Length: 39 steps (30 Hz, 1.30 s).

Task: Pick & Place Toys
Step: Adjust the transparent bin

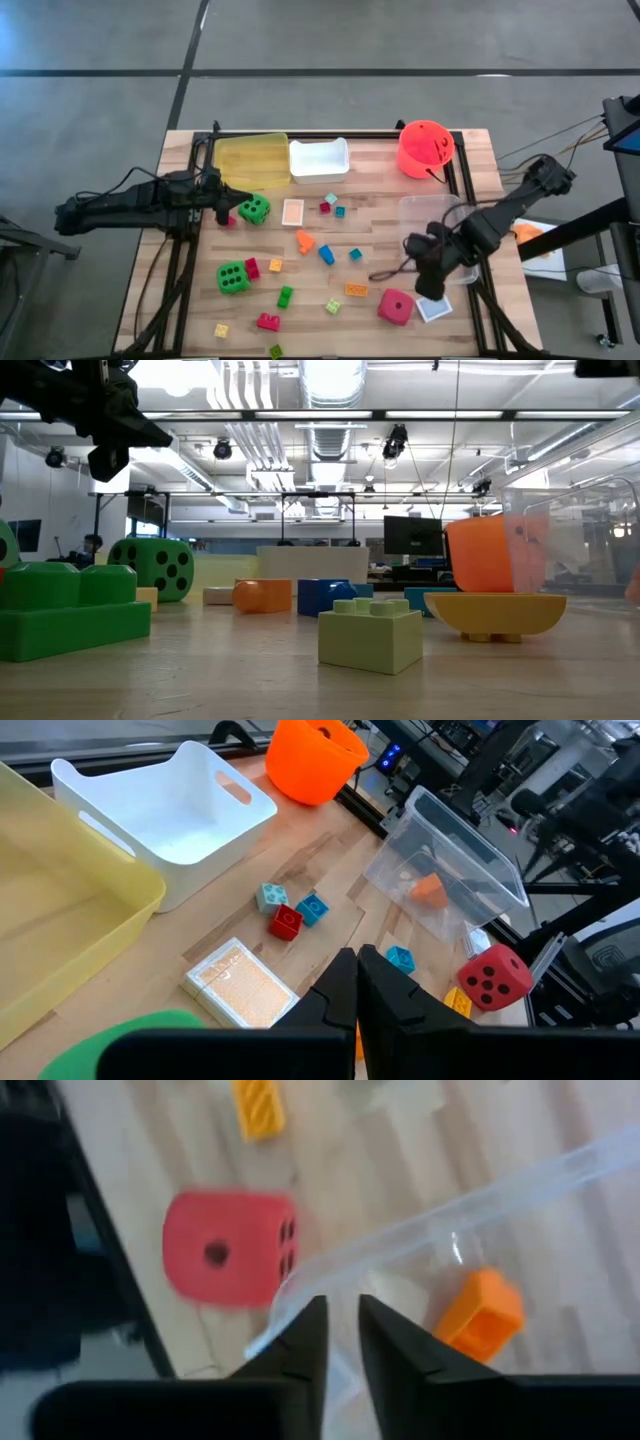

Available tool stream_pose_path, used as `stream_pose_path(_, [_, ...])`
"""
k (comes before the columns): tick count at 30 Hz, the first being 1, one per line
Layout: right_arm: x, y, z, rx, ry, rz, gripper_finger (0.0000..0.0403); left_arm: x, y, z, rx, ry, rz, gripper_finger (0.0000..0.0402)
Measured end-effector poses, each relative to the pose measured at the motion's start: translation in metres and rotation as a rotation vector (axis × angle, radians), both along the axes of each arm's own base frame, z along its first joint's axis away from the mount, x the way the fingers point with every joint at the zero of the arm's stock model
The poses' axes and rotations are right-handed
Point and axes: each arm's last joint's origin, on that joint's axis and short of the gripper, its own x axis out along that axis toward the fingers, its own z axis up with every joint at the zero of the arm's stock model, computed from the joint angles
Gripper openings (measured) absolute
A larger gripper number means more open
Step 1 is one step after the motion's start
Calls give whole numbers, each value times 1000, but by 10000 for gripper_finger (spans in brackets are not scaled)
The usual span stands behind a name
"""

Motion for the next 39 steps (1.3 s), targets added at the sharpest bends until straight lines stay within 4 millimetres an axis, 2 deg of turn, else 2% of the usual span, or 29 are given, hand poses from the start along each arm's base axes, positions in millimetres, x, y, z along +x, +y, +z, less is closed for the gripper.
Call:
stream_pose_path(3, [-4, 12, -6, 3, 60, 58, 15, 0, 0, 0, 0, 0, 0, 0])
stream_pose_path(9, [-10, 29, -14, 28, 104, 126, 13, 0, 0, 0, 0, 0, 0, 0])
stream_pose_path(17, [-23, 40, -19, 54, 166, 152, 13, 0, 0, 0, 0, 1, 0, 0])
stream_pose_path(31, [-36, 33, -57, -19, 312, 161, 13, 0, 0, 0, -1, 1, 0, 0])
stream_pose_path(39, [-40, 23, -62, -165, 318, 163, 13, 0, 0, 0, -1, 0, 0, 0])
